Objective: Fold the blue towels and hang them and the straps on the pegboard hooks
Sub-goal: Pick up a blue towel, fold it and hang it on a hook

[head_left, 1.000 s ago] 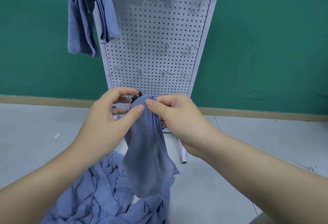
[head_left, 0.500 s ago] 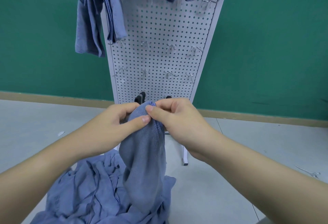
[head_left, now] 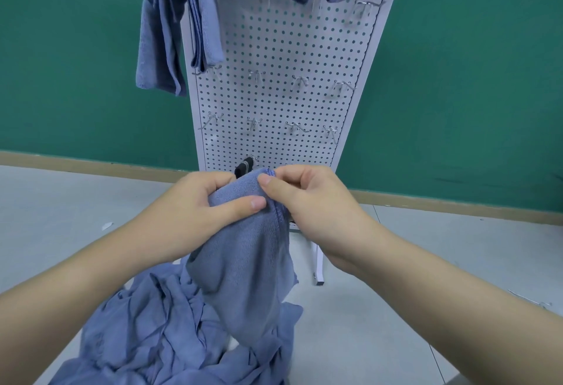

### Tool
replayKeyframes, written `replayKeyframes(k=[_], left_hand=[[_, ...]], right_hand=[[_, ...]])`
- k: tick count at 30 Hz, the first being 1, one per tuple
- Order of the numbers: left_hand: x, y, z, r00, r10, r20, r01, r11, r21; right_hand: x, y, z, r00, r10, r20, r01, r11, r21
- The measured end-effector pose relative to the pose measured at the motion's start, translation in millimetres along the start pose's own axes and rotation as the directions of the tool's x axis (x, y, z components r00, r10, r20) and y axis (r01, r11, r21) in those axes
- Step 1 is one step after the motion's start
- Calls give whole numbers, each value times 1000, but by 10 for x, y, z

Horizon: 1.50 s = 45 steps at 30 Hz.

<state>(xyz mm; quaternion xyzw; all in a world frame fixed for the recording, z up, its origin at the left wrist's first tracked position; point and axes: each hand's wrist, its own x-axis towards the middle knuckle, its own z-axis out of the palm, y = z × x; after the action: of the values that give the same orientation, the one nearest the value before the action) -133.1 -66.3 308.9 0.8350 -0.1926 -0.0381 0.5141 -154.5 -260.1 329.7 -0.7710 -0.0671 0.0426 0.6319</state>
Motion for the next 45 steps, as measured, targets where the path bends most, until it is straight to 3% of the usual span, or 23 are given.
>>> replayKeyframes(k=[6, 13, 20, 23, 25, 30, 31, 32, 34, 36, 38, 41, 45], left_hand=[[-29, 97, -62, 996, 61, -57, -61, 998, 2], [-40, 80, -113, 996, 68, -62, -69, 998, -6], [-49, 141, -80, 985, 84, -151, -98, 991, -92], [-46, 194, -123, 965, 44, -257, -123, 946, -299], [-34, 217, -145, 955, 10, -295, -150, 878, -454], [-48, 255, -125, 930, -83, -357, -195, 712, -675], [-68, 265, -123, 916, -100, -389, -200, 726, -658], [-89, 262, -122, 890, -87, -447, -200, 807, -555], [-127, 252, -95, 819, 93, -566, -200, 971, -131], [-167, 280, -29, 754, 268, -600, -227, 963, 145], [-193, 329, -15, 721, 317, -616, -242, 949, 205], [-167, 309, -69, 738, 329, -590, -205, 941, 268], [-131, 230, -114, 840, 198, -505, -123, 976, 179]], right_hand=[[24, -71, -22, 999, -4, -52, 4, 1000, 12], [56, -105, -98, 985, -31, -171, 11, 993, -115], [69, -131, -84, 909, -338, -244, 235, 899, -369], [61, -162, -121, 904, -345, -253, 283, 926, -252], [36, -188, -145, 942, -279, -185, 256, 957, -139], [14, -154, -141, 996, 29, 86, -49, 969, 242], [18, -148, -141, 991, 71, 116, -102, 953, 284], [31, -136, -147, 985, 108, 136, -146, 940, 308], [47, -128, -160, 972, 164, 167, -210, 928, 308], [59, -125, -169, 958, 196, 207, -255, 914, 317], [65, -131, -180, 944, 217, 248, -296, 889, 349], [66, -151, -207, 931, 225, 286, -330, 853, 404], [78, -120, -236, 950, 219, 221, -281, 909, 307]])
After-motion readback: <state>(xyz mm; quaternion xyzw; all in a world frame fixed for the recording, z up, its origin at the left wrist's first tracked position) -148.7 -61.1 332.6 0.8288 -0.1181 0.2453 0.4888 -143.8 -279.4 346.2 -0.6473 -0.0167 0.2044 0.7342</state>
